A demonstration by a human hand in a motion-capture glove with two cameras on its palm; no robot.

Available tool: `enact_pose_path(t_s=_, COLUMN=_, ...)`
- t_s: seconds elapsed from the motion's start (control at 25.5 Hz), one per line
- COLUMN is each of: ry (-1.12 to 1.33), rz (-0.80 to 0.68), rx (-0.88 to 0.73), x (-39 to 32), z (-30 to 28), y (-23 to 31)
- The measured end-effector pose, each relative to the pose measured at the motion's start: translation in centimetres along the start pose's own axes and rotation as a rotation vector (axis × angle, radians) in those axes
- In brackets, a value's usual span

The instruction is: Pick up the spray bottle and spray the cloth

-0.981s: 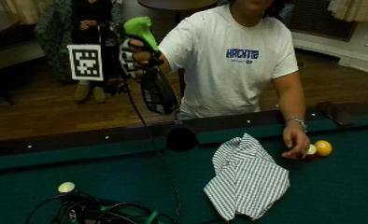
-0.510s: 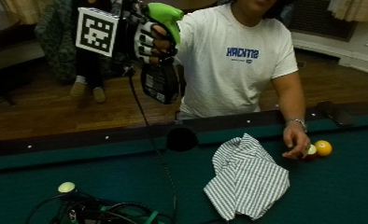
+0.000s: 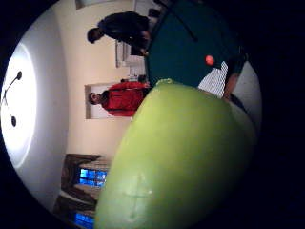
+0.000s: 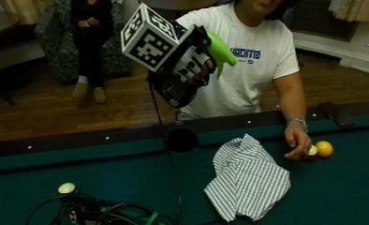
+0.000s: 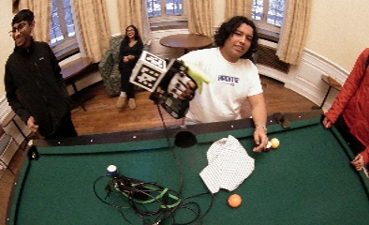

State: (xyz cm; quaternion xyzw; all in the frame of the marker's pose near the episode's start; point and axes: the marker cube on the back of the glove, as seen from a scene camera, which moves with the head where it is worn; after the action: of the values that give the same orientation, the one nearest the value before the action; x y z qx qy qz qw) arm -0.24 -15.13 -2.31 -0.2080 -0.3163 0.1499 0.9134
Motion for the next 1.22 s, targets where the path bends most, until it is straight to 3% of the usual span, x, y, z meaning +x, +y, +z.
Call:
enact_pose_path(t_s=0.51, ry=0.561, rz=0.233, rx=-0.418, x=1.1, z=11.6, y=-4.6)
enact_pose_path(t_s=0.75, ry=0.752, rz=0.315, rx=-0.486, x=4.1, z=18.4, y=-8.0)
enact_pose_path(t_s=1.02, ry=0.897, rz=0.386, rx=-0.642, x=6.9, z=24.4, y=-8.5)
enact_pose_path(t_s=1.22, ry=0.953, rz=0.39, rx=-0.666, x=8.4, z=26.8, y=-8.8)
